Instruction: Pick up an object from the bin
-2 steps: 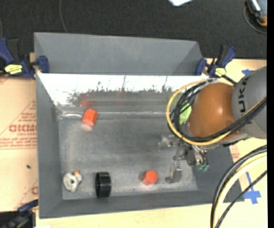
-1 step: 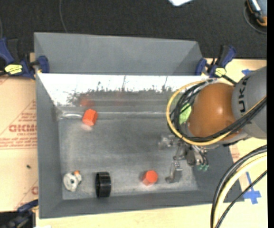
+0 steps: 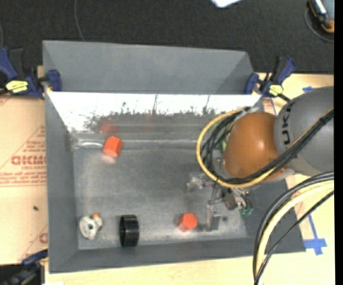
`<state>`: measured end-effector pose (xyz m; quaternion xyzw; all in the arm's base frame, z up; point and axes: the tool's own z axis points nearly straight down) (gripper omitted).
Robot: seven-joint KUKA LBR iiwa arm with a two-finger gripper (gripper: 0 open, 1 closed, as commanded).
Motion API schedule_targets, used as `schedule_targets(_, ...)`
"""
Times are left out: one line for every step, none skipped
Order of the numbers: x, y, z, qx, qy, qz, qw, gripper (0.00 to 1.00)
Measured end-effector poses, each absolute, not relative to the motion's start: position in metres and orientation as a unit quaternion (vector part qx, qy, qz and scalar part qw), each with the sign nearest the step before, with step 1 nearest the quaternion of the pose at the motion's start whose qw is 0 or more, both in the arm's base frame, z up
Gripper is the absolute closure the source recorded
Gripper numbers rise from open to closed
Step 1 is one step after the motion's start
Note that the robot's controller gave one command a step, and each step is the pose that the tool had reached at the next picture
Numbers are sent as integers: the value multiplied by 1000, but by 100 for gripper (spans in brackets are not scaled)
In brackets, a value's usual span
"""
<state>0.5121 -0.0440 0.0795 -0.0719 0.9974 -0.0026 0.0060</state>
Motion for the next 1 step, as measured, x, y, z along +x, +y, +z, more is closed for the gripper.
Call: schedule_targets(504, -43, 71, -153, 988, -3, 4, 0)
